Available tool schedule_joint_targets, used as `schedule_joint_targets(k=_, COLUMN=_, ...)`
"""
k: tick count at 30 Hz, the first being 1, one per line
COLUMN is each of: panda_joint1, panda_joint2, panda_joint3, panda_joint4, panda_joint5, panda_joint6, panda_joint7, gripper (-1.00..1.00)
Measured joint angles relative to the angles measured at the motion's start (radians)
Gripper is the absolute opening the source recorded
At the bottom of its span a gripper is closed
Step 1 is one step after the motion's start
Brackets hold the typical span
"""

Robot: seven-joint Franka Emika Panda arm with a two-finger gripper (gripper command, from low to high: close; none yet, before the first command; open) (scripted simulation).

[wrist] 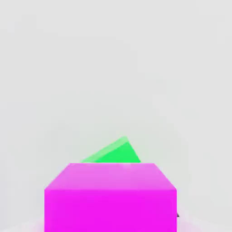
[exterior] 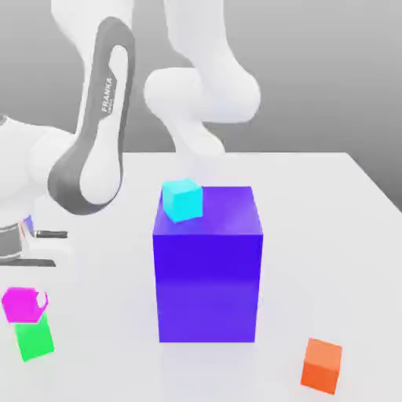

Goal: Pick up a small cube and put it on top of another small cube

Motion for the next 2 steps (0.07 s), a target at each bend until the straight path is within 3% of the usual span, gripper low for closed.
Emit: schedule_joint_targets(k=2, panda_joint1=0.0, panda_joint2=0.0, panda_joint3=0.0, panda_joint4=0.0, panda_joint5=0.0, panda_joint6=0.0, panda_joint7=0.0, gripper=1.0)
